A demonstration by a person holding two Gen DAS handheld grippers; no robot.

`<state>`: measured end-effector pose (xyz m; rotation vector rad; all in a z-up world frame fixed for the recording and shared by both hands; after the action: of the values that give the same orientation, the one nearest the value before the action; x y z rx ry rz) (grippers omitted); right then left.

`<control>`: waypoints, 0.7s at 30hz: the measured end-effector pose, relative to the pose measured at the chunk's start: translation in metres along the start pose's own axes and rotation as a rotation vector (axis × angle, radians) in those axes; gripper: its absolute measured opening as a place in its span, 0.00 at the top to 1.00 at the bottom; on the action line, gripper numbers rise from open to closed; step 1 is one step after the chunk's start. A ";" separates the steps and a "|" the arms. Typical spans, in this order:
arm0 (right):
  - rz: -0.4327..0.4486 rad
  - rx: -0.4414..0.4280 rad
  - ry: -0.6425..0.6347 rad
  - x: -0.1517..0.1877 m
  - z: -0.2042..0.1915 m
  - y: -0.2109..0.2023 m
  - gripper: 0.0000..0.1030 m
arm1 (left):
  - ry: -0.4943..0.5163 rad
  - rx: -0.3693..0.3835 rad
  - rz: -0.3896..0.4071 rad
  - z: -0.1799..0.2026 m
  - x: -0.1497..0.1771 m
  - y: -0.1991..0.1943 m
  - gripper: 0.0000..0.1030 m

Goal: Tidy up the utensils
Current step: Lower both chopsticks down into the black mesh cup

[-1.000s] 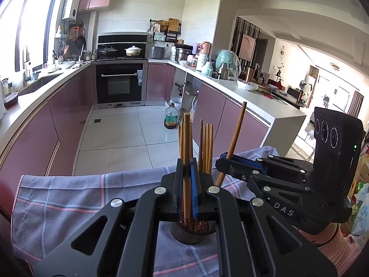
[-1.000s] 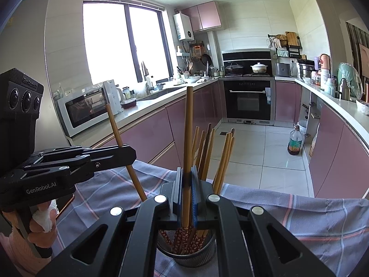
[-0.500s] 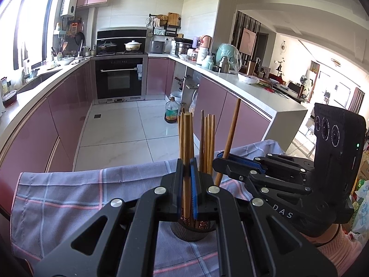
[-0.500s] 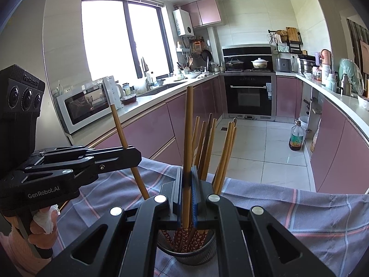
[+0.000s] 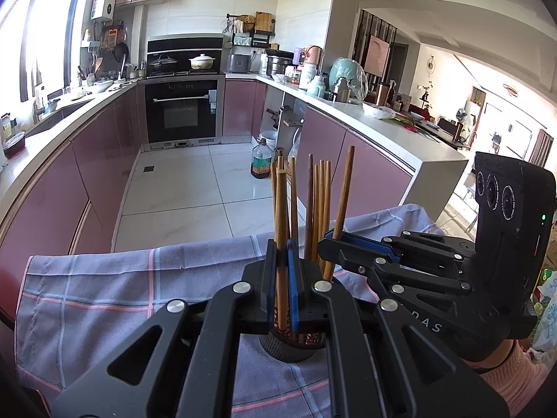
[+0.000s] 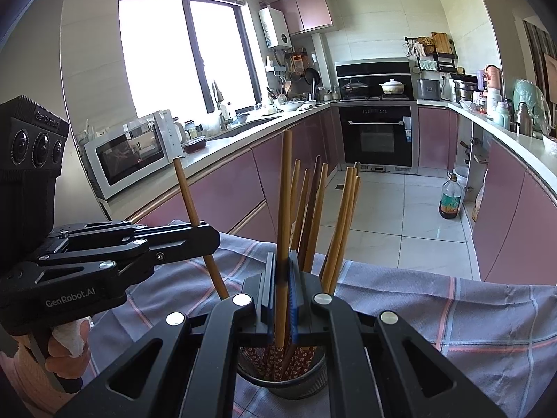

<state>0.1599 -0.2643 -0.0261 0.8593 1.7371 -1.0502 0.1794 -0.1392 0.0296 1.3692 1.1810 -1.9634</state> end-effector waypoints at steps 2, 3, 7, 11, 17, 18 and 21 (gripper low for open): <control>-0.003 0.001 0.001 0.000 0.001 0.001 0.95 | -0.002 -0.003 -0.003 -0.002 0.001 0.002 0.94; -0.006 0.002 0.002 0.000 0.001 0.002 0.95 | -0.002 -0.003 -0.005 -0.002 0.003 0.002 0.94; -0.012 0.002 0.004 0.001 0.002 0.004 0.95 | -0.002 -0.009 -0.015 -0.001 0.007 0.007 0.94; -0.013 0.002 0.006 0.001 0.002 0.006 0.95 | -0.001 -0.014 -0.020 -0.003 0.011 0.009 0.94; -0.019 0.007 0.009 0.002 0.005 0.007 0.95 | -0.002 -0.024 -0.022 -0.004 0.012 0.013 0.93; -0.020 0.008 0.009 0.002 0.006 0.008 0.95 | -0.002 -0.025 -0.022 -0.005 0.013 0.013 0.93; -0.022 0.013 0.008 0.002 0.006 0.010 0.94 | -0.003 -0.037 -0.022 -0.006 0.014 0.017 0.93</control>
<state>0.1696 -0.2657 -0.0319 0.8550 1.7514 -1.0751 0.1903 -0.1415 0.0098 1.3393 1.2305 -1.9481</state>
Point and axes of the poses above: each gripper's, at about its wrist camera, not at the fingertips, and y roughly the way its jaws point, z to its right, x to its underside, the point moved 6 cm from there along y, roughly the way its jaws point, and after that the axes turned 13 degrees about z, right-handed, at the moved point
